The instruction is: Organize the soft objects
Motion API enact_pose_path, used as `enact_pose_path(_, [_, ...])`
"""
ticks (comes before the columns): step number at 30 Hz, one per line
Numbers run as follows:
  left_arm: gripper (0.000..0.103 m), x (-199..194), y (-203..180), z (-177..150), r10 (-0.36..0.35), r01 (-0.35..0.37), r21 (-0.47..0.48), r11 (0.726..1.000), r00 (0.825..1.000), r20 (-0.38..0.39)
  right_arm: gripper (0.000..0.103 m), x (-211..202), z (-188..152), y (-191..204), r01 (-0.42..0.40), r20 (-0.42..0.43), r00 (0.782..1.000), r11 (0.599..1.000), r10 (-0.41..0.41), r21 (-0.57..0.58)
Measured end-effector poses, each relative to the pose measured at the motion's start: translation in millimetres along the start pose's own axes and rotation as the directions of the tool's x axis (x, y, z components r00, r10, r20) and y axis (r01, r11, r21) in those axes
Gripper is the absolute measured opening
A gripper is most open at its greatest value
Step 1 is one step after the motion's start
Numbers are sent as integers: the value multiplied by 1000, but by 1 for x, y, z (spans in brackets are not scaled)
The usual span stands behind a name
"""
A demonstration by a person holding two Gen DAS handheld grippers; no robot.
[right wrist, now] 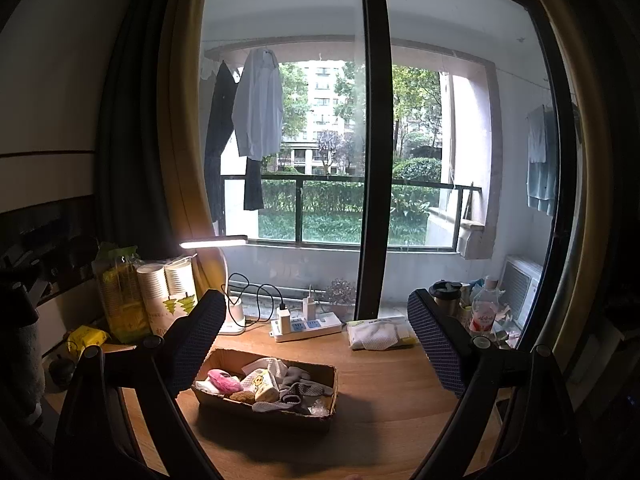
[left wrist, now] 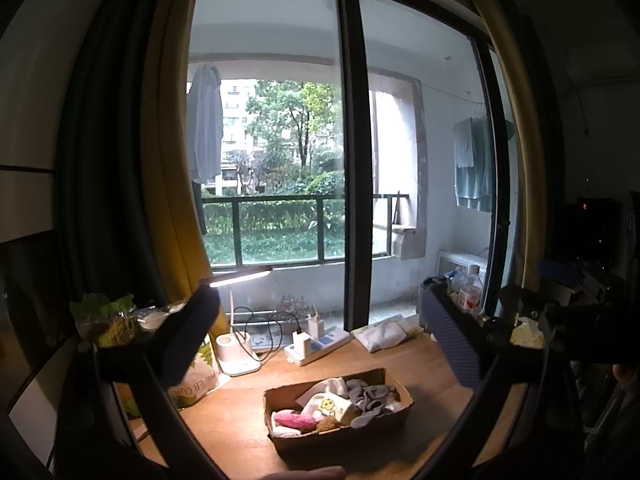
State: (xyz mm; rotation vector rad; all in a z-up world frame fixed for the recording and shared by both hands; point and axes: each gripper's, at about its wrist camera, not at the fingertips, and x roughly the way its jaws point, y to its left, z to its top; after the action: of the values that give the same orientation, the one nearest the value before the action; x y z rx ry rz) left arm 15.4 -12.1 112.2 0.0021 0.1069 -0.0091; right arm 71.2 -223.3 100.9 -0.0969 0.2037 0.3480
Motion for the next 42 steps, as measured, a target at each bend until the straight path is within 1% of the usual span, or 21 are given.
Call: enact_pose_path(42, [102, -3, -2, 0, -3, 3, 3, 1000, 1000, 4, 94, 1, -2, -3, 1, -13, 1000, 1000, -1, -1])
